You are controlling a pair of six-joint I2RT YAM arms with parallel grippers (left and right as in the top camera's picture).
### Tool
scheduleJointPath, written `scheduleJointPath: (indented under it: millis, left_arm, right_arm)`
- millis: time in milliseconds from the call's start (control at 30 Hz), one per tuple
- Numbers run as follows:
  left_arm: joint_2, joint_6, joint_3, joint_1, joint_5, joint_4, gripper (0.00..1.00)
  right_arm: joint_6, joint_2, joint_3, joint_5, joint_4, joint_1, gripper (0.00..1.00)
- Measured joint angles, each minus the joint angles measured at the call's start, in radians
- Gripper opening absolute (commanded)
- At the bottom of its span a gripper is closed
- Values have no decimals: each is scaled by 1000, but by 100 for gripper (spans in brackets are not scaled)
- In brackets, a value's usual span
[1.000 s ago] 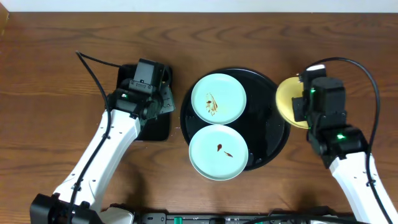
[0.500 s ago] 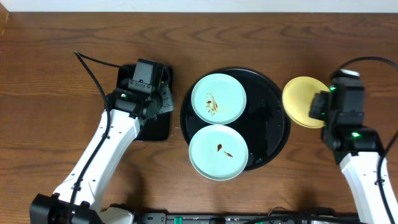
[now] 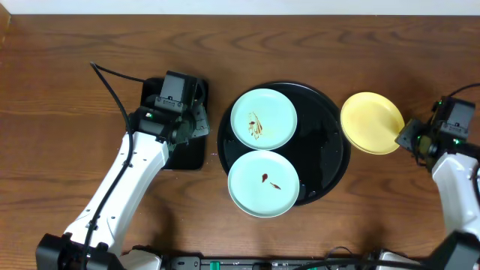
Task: Clean dirty plates on tray and stack at the side
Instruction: 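Set the yellow plate on the table right of the tray and release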
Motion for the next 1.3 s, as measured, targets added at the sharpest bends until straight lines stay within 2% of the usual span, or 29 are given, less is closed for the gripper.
scheduleJointPath:
  millis: [267,333,467,533,567,933,1133,1300]
  left_arm:
    - [0,0,0,0,0,-3,8]
    - [0,0,0,0,0,-4,8]
    - [0,0,0,0,0,-4,8]
    - [0,0,0,0,0,-4,8]
    - [0,0,0,0,0,-4,8]
    - [0,0,0,0,0,-4,8]
    - [0,0,0,0,0,-5,8]
    - [0,0,0,0,0,-6,8]
  right_arm:
    - [15,182,1,-74,74,-56,48]
    - [22,222,1,-89,90,-58,45]
    - [35,285,1,-121,114,-58,21]
    - [47,297,6,-137,118,-58,3]
    - [45,298,8,-144,121,-58,1]
    - [31,268,17,-182,120,-60,1]
    - [-60,99,16,-189,114,-45,1]
    - [-147,-80,17,-188,109,26,1]
